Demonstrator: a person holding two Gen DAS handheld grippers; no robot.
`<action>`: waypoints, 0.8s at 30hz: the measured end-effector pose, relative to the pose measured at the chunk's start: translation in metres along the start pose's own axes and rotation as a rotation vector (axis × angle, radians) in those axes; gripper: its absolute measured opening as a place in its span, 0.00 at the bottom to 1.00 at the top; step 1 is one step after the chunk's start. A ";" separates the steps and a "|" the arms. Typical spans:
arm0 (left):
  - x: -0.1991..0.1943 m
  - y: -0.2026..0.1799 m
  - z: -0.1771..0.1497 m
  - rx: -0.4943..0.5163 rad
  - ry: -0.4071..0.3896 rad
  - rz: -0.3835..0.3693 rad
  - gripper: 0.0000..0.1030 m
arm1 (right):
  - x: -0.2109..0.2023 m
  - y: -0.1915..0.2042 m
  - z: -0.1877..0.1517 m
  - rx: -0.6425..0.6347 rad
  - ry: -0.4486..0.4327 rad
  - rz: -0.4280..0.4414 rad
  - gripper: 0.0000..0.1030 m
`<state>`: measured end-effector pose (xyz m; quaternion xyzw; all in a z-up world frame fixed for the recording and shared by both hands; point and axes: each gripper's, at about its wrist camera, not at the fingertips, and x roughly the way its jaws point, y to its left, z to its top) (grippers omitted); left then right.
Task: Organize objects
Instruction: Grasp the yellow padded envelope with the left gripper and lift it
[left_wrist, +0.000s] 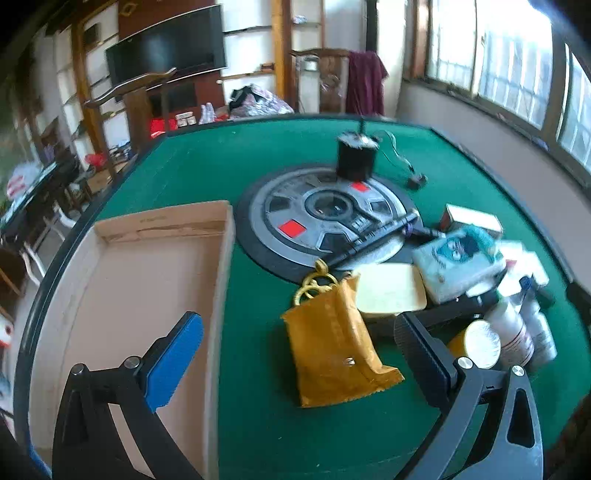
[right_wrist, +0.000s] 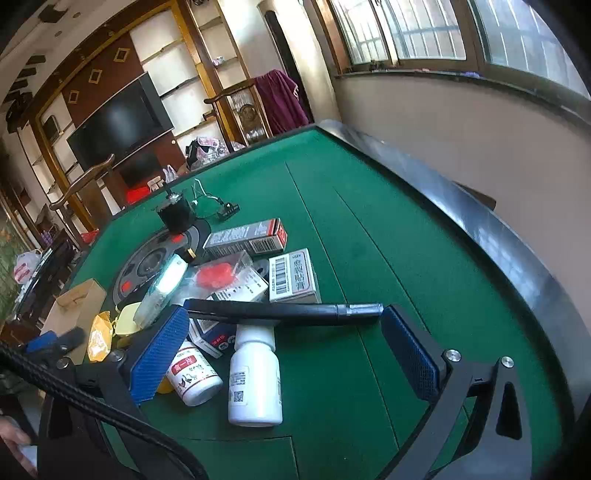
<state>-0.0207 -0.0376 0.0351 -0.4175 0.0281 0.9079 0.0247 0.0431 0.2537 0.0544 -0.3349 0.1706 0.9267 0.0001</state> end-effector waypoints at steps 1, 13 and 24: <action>0.002 -0.002 -0.001 0.015 0.009 -0.002 0.98 | 0.000 -0.001 -0.001 0.007 0.004 0.003 1.00; 0.025 -0.003 -0.006 -0.032 0.128 -0.115 0.46 | -0.002 0.000 -0.005 0.025 0.035 0.021 1.00; 0.019 0.005 -0.008 -0.104 0.089 -0.182 0.37 | -0.001 0.003 -0.007 0.002 0.045 -0.005 1.00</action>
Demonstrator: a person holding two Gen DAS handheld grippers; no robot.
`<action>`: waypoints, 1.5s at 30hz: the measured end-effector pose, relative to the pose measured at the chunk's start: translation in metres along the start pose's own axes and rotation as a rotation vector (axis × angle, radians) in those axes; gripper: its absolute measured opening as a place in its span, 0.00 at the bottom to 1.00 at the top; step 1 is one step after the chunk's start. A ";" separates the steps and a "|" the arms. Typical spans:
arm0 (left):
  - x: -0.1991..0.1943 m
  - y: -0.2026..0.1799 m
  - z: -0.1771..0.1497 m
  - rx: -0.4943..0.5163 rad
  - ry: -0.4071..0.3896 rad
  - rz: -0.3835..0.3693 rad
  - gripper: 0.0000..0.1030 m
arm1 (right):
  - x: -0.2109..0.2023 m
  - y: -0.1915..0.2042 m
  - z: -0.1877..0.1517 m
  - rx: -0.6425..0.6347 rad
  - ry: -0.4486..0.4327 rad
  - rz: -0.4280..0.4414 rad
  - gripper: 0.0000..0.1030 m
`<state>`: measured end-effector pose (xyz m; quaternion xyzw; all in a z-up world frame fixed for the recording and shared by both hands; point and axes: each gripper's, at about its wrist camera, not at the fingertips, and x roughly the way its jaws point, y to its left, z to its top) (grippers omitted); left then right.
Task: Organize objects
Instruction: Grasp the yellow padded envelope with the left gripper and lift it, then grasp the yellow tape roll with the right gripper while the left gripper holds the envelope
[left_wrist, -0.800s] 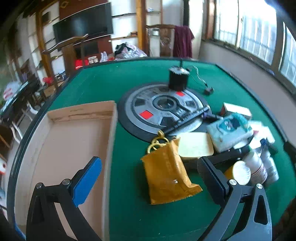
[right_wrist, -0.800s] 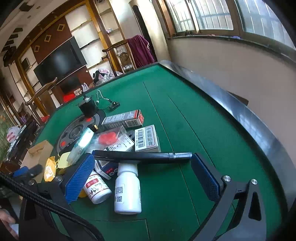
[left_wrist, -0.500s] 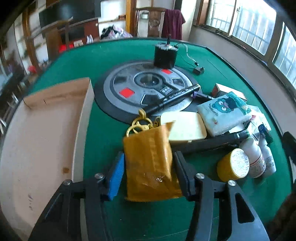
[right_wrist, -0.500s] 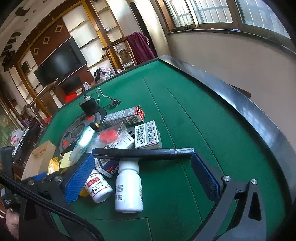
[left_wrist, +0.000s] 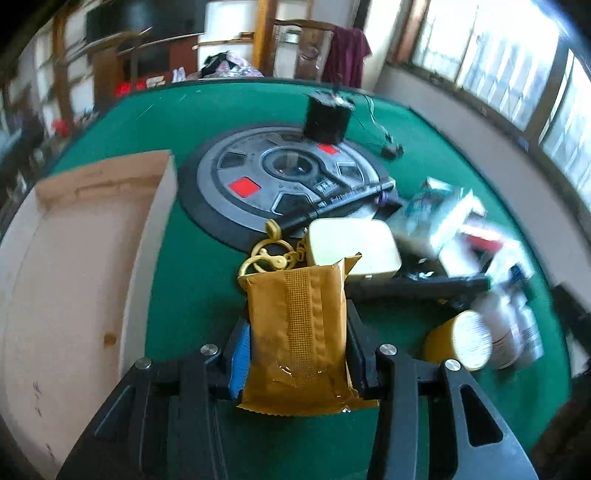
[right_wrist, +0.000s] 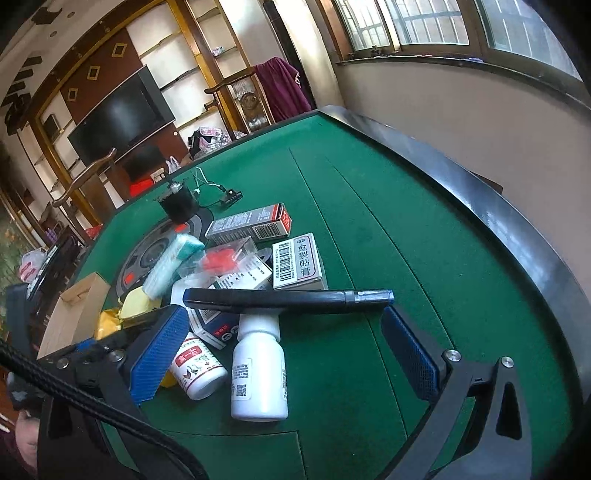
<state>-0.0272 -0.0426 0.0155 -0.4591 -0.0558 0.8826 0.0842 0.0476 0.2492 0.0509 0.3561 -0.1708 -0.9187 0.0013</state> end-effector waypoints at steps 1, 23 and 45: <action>-0.007 0.002 -0.001 -0.009 -0.019 -0.007 0.37 | 0.001 0.000 0.000 -0.003 0.003 -0.002 1.00; -0.137 0.044 -0.049 0.000 -0.273 -0.090 0.37 | -0.011 0.098 -0.015 -0.364 0.139 0.156 1.00; -0.132 0.093 -0.071 -0.084 -0.249 -0.117 0.37 | 0.021 0.151 -0.044 -0.394 0.168 0.049 0.93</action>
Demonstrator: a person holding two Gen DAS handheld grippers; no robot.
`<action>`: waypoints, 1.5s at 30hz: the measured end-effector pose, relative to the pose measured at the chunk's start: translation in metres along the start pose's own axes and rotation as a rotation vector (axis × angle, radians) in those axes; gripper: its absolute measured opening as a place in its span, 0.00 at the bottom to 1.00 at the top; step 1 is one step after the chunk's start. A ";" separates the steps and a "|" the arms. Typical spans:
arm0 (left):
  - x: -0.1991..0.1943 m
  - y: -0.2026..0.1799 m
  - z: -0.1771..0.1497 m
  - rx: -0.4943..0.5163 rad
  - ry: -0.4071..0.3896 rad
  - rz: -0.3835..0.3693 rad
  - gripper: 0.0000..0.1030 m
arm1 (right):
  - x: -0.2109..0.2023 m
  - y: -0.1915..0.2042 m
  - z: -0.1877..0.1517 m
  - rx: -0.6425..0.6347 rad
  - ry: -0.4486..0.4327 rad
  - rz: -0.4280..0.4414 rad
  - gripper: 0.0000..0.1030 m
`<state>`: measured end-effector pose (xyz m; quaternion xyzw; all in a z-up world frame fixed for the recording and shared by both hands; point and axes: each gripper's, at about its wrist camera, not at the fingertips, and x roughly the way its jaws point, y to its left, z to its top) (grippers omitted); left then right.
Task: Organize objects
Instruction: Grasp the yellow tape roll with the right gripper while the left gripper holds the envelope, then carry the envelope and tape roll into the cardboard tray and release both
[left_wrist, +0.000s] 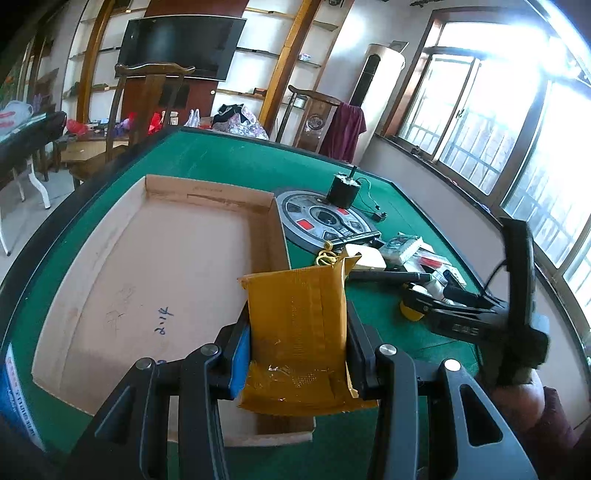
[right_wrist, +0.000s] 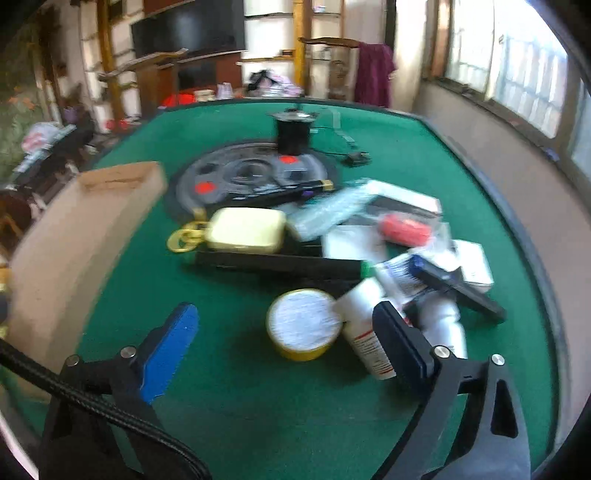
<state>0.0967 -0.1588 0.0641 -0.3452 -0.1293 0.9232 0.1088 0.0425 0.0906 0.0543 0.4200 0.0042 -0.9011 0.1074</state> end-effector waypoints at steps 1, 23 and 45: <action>-0.001 0.001 0.000 -0.003 0.000 0.000 0.37 | -0.002 -0.001 -0.003 0.018 0.013 0.029 0.93; -0.014 0.006 -0.005 -0.024 0.000 -0.013 0.37 | 0.028 -0.021 -0.008 0.152 0.073 -0.055 0.36; -0.225 -0.028 0.212 0.003 -0.367 -0.181 0.37 | -0.191 0.102 0.178 -0.066 -0.290 0.606 0.37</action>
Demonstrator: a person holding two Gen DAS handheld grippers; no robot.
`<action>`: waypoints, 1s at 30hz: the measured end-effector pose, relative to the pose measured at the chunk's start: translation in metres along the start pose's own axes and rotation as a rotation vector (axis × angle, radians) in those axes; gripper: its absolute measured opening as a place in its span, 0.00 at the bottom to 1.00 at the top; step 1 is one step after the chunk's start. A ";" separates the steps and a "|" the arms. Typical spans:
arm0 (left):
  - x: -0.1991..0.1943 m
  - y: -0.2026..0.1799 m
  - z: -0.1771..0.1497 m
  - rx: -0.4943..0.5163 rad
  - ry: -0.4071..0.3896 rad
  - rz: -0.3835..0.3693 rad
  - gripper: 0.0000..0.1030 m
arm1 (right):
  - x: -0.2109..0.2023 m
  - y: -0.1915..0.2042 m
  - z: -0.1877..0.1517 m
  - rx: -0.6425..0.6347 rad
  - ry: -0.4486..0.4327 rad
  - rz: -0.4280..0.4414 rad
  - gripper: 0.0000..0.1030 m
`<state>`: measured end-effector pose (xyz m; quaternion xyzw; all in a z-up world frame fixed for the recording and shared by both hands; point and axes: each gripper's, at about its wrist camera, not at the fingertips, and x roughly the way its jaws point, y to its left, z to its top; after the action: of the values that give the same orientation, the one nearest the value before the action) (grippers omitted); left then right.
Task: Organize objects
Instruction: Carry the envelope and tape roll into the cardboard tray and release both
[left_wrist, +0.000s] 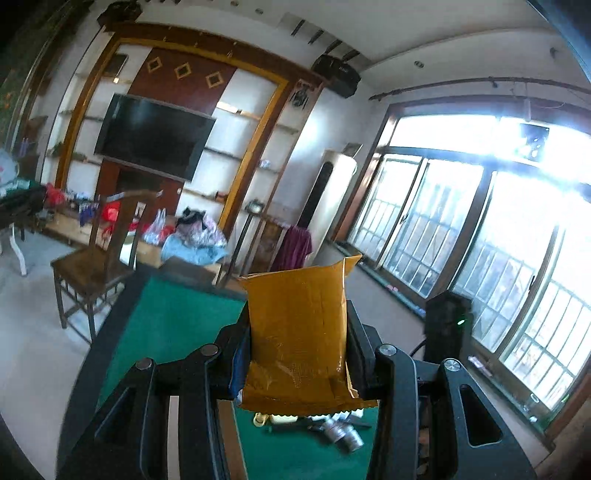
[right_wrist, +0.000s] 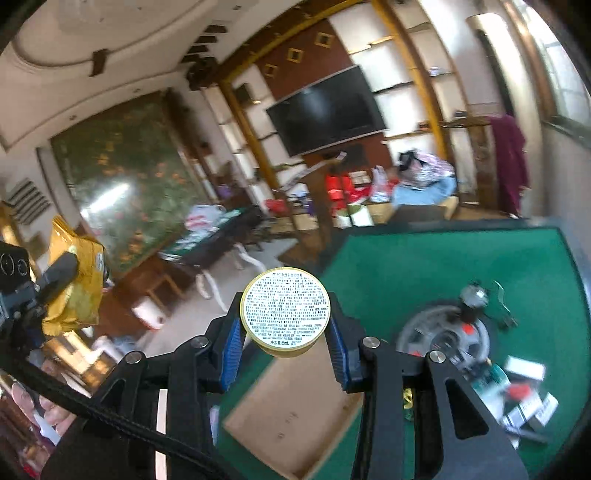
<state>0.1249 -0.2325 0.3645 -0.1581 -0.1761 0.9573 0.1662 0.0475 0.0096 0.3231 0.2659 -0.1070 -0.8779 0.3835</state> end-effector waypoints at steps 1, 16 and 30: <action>-0.006 -0.005 0.012 0.012 -0.013 0.009 0.37 | -0.003 0.005 0.006 -0.010 -0.008 0.000 0.37; 0.075 0.044 0.022 0.109 0.057 0.347 0.37 | 0.049 -0.016 0.023 -0.062 0.109 -0.096 0.37; 0.205 0.165 -0.189 -0.051 0.380 0.300 0.37 | 0.181 -0.102 -0.115 -0.018 0.366 -0.172 0.37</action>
<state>-0.0331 -0.2477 0.0820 -0.3639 -0.1405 0.9195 0.0482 -0.0541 -0.0509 0.1171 0.4259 -0.0045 -0.8453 0.3227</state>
